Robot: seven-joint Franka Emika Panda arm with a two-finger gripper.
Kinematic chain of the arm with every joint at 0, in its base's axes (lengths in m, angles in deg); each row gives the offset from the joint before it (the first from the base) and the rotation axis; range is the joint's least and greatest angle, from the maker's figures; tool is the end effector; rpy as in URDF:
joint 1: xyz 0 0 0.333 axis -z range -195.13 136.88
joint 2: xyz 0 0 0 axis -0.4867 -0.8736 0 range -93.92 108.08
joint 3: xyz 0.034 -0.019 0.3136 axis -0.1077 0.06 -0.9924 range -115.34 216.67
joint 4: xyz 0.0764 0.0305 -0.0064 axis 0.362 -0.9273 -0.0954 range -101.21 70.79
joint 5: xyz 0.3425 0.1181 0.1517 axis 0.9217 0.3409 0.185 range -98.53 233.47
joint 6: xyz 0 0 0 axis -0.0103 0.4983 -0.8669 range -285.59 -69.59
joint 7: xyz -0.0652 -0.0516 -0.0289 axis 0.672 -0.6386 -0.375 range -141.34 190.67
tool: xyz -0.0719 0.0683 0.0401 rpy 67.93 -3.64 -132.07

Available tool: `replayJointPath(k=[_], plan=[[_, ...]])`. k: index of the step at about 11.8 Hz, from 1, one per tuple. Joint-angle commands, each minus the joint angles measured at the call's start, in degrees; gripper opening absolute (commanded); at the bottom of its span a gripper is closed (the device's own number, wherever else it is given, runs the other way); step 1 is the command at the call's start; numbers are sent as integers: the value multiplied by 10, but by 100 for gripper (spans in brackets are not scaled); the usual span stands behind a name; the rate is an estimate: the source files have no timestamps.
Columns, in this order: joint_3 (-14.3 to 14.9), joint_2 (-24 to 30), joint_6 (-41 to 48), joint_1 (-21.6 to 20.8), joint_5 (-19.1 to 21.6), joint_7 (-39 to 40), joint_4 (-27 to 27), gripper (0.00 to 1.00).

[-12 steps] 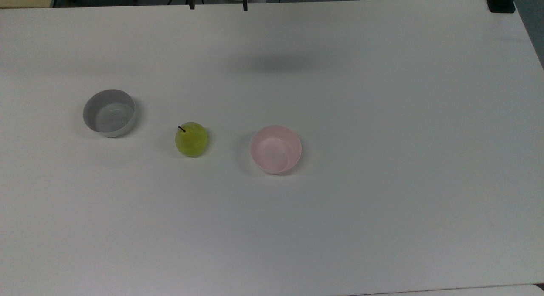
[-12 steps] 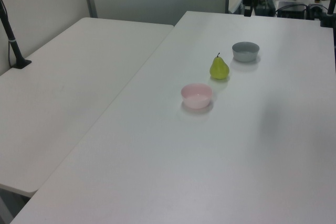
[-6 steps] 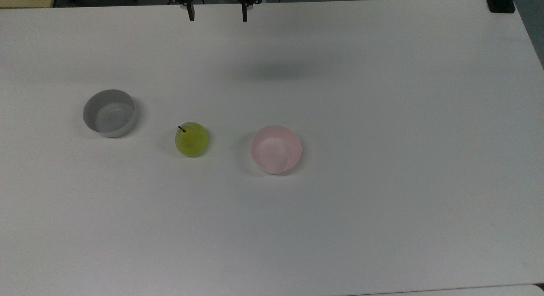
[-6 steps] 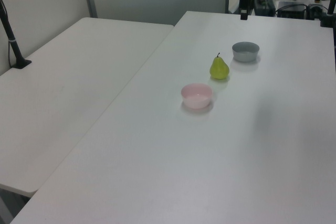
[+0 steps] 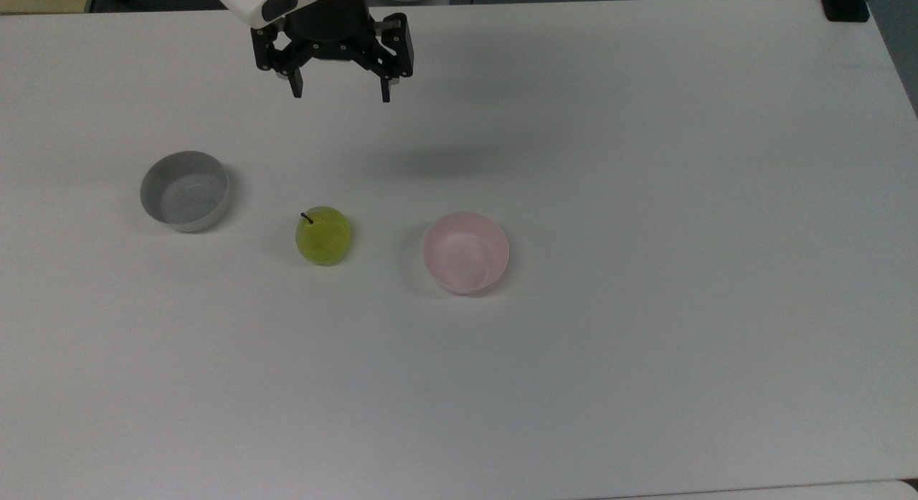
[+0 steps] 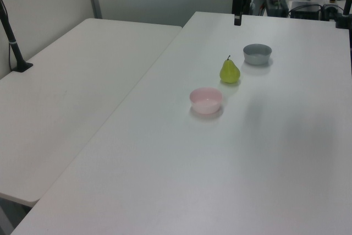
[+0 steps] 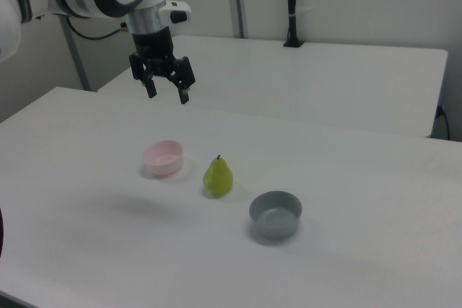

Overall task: Place the pear in the bowl
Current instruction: 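Move the open gripper down toward the green pear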

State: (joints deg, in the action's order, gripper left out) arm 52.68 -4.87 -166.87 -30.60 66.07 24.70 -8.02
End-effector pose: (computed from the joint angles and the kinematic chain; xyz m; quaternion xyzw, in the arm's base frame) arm 0.6265 -0.0061 0.5709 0.9998 -0.0028 0.0132 0.0158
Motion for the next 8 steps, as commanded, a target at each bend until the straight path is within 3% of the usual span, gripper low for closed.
replayJointPath(k=[1,6,8], plan=[[4,-14,-7,6,-3,11,13,100],[4,-38,-64,18,-5,14,13,100],[4,-38,-69,19,-32,17,-2,100]])
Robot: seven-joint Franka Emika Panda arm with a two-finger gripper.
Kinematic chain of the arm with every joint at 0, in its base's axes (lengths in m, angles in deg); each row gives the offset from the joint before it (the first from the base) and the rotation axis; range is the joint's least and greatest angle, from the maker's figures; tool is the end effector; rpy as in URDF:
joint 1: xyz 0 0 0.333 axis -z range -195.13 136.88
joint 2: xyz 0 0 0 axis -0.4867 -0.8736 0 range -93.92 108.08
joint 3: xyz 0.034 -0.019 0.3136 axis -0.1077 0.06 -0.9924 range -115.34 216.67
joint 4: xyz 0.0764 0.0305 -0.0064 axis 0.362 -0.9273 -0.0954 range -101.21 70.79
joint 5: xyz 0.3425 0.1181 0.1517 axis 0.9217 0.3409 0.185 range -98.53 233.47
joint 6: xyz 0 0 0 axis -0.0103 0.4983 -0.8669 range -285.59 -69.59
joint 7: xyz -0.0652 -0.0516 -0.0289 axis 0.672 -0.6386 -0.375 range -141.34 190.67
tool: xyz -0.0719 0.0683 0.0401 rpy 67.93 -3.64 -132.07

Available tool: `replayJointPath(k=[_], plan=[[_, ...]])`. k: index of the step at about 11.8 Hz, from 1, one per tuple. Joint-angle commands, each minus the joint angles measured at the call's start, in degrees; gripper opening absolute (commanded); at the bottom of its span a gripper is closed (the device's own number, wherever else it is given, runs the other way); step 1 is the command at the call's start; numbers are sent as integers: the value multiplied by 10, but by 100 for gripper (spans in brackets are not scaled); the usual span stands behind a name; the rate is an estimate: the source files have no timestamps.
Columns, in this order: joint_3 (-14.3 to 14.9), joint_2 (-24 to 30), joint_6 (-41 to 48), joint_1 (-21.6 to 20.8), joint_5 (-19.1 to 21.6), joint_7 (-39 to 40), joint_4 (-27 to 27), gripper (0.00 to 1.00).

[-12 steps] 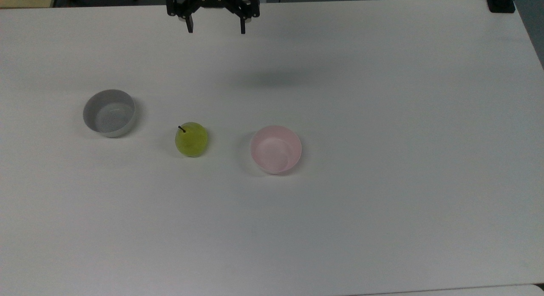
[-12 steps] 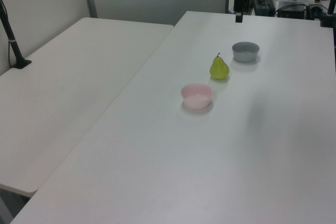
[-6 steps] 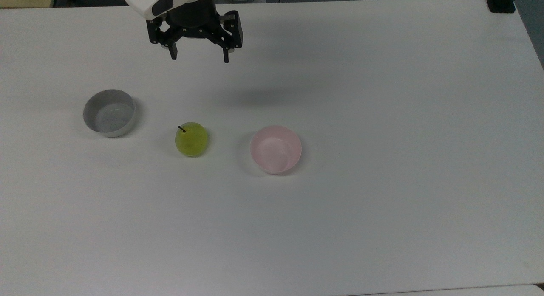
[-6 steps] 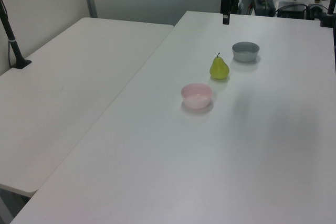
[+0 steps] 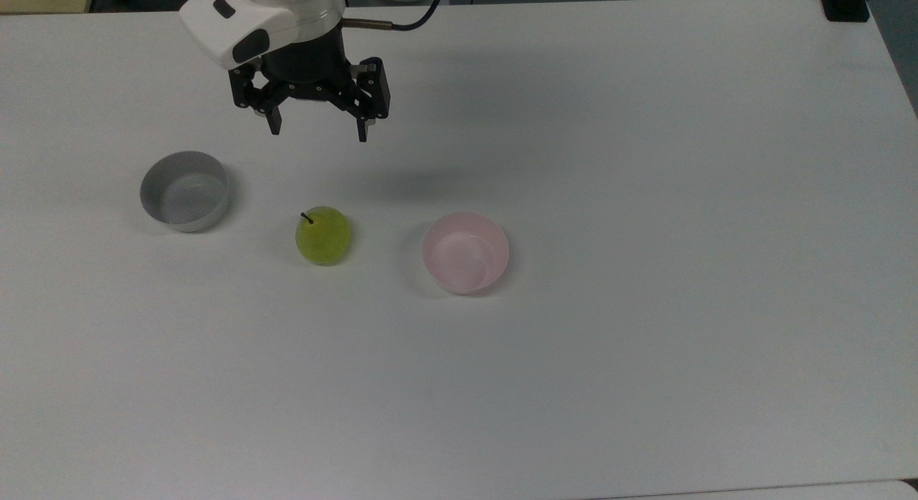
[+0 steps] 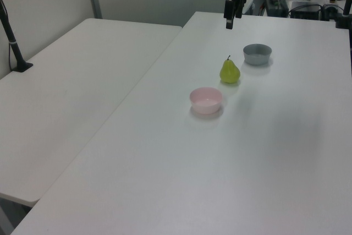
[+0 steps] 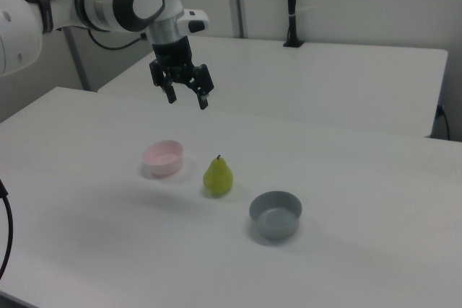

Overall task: Place the pear in the bowl
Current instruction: 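Move the open gripper down toward the green pear, then lower the gripper around the pear and close it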

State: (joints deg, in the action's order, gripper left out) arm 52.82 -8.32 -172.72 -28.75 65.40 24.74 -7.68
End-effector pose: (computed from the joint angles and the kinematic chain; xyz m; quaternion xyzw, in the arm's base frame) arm 0.6502 -0.0288 0.5449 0.9989 -0.0174 0.0367 0.0236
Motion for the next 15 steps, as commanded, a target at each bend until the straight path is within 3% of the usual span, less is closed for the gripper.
replayJointPath(k=[1,5,9,15], plan=[[2,-4,-37,2,-30,16,-22,100],[2,-39,-90,3,-33,16,-62,100],[0,-52,-185,11,-57,14,-144,100],[-1,-110,-249,11,-57,10,-147,100]])
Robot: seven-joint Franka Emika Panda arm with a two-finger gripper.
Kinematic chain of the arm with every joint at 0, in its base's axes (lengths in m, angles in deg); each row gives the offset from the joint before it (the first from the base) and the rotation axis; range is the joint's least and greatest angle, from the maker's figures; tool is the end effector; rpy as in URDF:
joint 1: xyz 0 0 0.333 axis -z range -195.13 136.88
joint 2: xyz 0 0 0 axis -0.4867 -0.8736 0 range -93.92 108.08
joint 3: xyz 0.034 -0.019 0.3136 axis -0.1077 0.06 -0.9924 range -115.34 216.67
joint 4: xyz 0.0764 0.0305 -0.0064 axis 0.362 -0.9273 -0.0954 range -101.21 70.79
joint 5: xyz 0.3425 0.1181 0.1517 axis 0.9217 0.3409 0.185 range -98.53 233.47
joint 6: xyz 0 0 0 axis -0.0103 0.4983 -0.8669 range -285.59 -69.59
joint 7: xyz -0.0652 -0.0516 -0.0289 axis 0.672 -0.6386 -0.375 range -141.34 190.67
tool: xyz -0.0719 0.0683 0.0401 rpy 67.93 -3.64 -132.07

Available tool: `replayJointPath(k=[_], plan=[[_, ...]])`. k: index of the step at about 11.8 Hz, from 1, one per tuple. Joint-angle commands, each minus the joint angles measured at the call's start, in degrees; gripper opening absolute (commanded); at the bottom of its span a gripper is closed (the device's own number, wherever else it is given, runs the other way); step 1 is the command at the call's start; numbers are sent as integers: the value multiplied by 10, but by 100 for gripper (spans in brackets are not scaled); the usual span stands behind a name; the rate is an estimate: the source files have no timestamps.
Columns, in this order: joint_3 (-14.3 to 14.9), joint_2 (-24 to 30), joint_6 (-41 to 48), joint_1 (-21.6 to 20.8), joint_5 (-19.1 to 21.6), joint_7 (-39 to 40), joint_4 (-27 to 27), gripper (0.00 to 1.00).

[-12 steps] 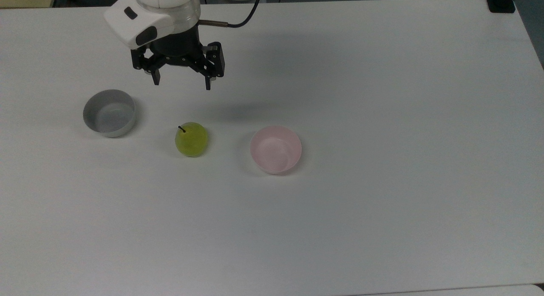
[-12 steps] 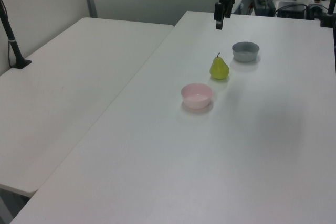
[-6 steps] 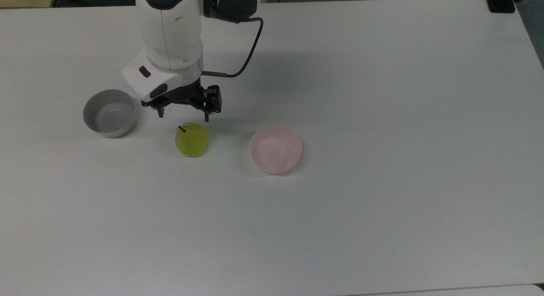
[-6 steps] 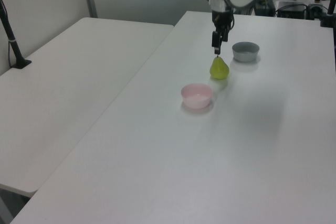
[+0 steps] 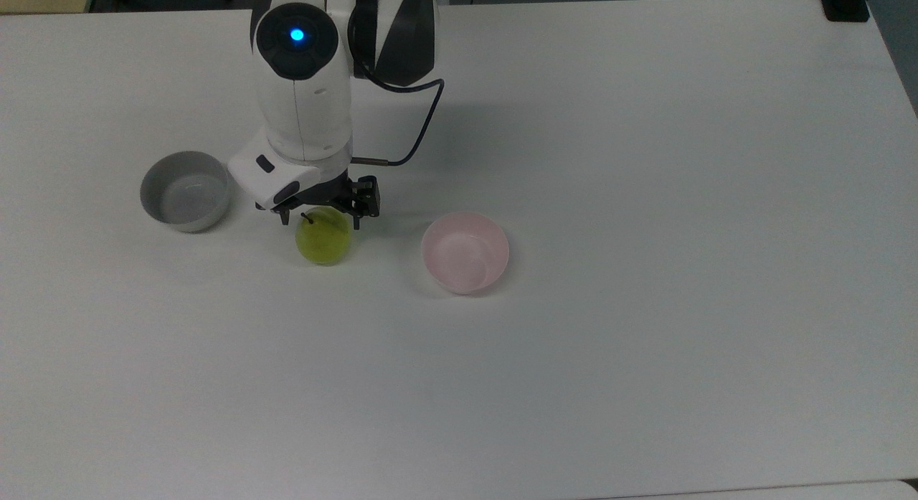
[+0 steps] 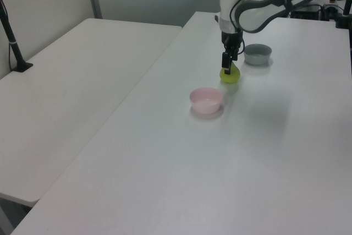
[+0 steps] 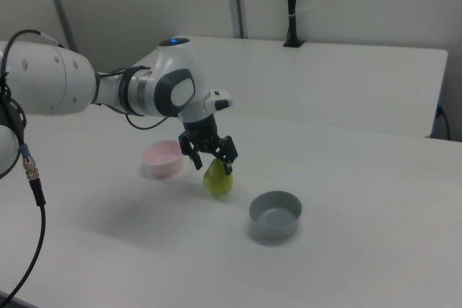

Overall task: Place the pear in the bowl
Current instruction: 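Lower the gripper around the pear and close it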

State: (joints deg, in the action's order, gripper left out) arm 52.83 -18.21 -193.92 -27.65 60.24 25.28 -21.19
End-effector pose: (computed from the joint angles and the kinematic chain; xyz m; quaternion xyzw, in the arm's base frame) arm 0.6712 -0.0451 0.3515 0.9979 0.0093 0.0156 0.0619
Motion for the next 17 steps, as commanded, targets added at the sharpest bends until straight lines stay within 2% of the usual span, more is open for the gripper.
replayJointPath(k=[1,6,7,9,10,12,15,17], plan=[[-2,-16,-44,0,-6,4,-12,100],[-3,-23,-47,0,-18,4,-28,100],[-3,-27,-56,0,-19,4,-28,91],[-3,-27,-63,1,-19,4,-34,56],[-3,-27,-63,1,-19,4,-34,45],[-3,-22,-60,1,-19,5,-33,41],[-3,10,-45,1,-17,5,-28,41],[-3,24,24,0,-16,7,9,41]])
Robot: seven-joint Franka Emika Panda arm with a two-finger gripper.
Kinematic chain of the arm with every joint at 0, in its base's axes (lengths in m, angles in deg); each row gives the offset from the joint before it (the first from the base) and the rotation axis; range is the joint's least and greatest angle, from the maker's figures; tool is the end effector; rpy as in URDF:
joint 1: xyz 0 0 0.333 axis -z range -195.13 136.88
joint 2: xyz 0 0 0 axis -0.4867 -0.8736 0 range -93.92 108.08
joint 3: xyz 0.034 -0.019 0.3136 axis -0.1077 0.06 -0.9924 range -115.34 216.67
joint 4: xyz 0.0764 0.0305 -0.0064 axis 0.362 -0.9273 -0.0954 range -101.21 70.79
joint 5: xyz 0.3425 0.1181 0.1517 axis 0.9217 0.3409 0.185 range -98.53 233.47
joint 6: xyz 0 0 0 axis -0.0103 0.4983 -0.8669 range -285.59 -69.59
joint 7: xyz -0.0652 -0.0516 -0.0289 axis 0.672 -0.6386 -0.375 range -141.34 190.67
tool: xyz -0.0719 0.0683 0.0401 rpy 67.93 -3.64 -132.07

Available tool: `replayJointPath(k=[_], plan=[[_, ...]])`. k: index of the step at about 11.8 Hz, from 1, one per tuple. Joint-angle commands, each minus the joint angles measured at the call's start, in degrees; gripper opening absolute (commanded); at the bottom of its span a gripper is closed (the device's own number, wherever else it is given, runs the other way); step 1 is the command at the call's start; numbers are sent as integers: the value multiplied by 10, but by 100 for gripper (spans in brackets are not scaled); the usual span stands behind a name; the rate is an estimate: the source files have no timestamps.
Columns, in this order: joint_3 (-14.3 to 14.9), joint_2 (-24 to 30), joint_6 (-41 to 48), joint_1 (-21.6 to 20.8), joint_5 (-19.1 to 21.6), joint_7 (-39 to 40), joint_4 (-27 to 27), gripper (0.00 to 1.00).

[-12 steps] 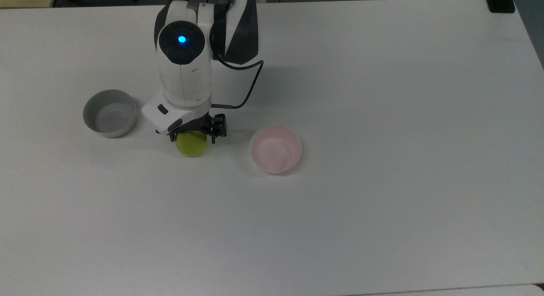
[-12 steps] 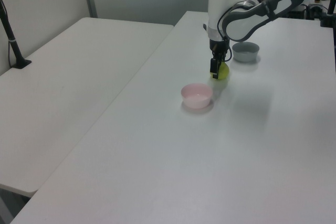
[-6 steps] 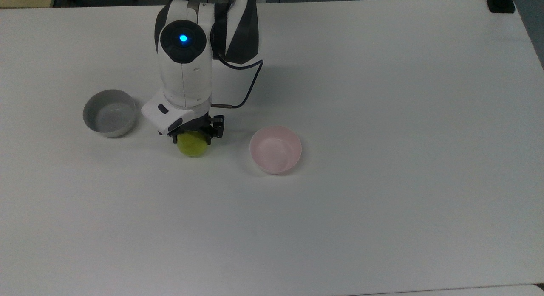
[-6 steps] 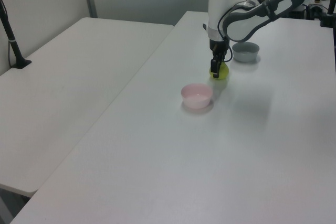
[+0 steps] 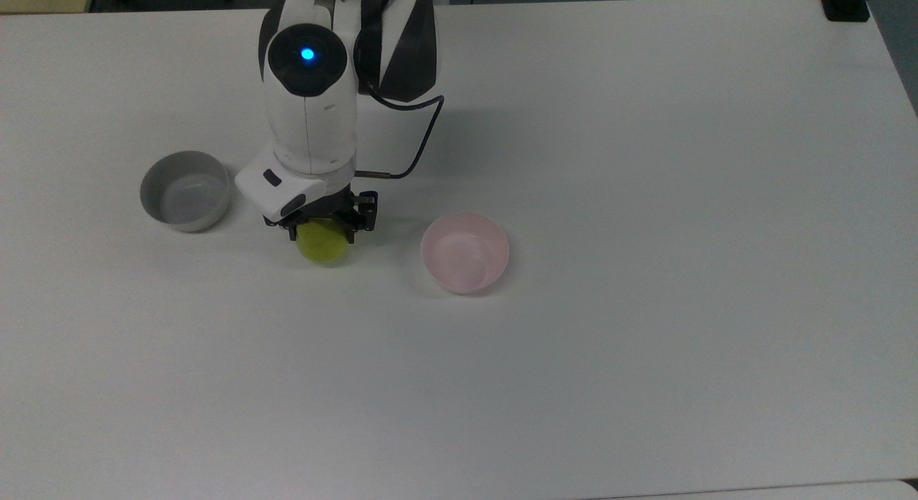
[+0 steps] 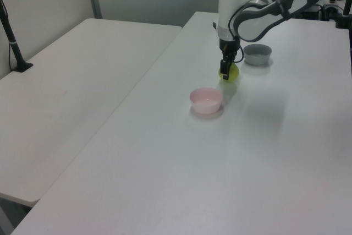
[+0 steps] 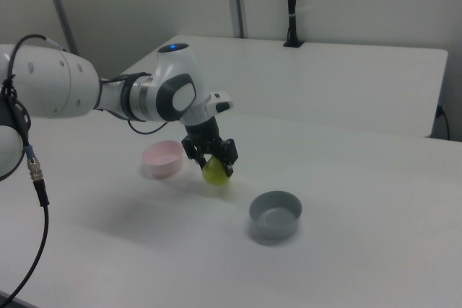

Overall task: Place the pear in the bowl
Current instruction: 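Lower the gripper around the pear and close it, then lift the held pear up off the table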

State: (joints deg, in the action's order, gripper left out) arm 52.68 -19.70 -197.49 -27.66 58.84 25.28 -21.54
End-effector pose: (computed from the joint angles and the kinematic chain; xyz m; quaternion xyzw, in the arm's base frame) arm 0.6765 -0.0434 0.3369 0.9968 0.0204 0.0304 0.0705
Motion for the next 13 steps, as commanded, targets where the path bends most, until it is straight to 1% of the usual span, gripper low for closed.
replayJointPath(k=[1,3,5,6,7,8,9,10,12,13], plan=[[-2,47,97,0,1,8,37,41],[-3,65,159,0,5,7,77,41],[-4,77,233,-2,12,7,135,41],[-4,78,269,-2,23,7,165,41],[-5,79,287,-5,24,6,182,41],[-7,82,288,-8,24,3,182,41],[-19,83,286,-20,24,1,179,41],[-37,81,282,-26,23,-8,176,41],[-83,80,267,-33,15,-64,164,41],[-103,78,262,-35,12,-75,163,41]])
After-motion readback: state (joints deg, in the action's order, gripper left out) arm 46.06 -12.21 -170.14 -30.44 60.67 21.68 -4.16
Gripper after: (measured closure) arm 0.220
